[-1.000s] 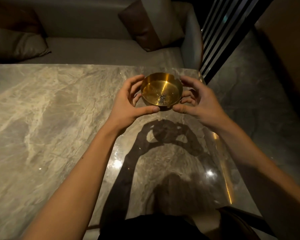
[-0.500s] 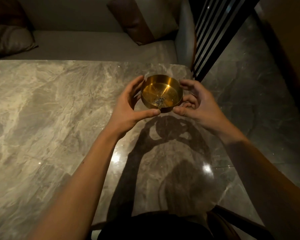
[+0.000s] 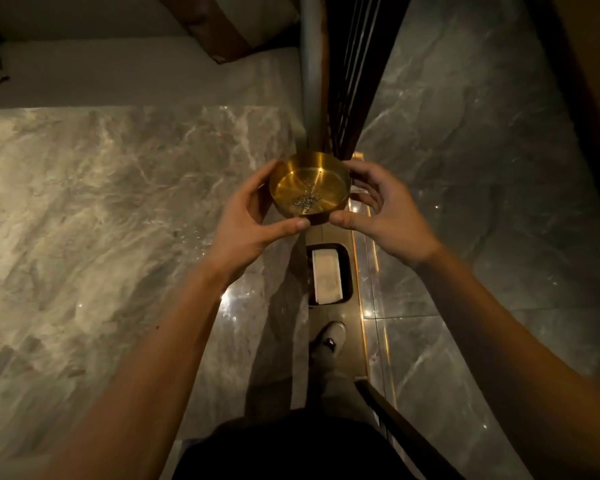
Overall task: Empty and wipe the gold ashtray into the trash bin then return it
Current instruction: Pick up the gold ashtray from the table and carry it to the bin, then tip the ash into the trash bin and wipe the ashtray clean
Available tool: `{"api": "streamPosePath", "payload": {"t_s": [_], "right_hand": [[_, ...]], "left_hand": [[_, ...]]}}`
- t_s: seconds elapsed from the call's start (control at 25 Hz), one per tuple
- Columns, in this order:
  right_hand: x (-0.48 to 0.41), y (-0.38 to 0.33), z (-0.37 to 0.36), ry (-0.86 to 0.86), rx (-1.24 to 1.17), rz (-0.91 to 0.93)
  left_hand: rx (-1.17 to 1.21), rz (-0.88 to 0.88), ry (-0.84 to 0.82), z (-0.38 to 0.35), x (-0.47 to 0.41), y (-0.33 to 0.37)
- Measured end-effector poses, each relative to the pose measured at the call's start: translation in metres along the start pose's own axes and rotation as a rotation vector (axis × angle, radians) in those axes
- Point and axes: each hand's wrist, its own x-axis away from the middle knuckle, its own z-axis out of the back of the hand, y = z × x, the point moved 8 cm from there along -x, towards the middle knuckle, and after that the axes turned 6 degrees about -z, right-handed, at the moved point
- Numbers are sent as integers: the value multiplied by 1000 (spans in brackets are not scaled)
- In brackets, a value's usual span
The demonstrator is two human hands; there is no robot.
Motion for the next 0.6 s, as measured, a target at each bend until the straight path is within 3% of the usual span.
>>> {"api": "streamPosePath", "payload": {"t_s": [0.2, 0.6], "right_hand": [[-5, 41, 28, 58, -26, -80], [1, 153, 33, 147, -115, -334]], "left_hand": [[61, 67, 33, -37, -20, -32], [184, 307, -85, -89, -33, -143]]}}
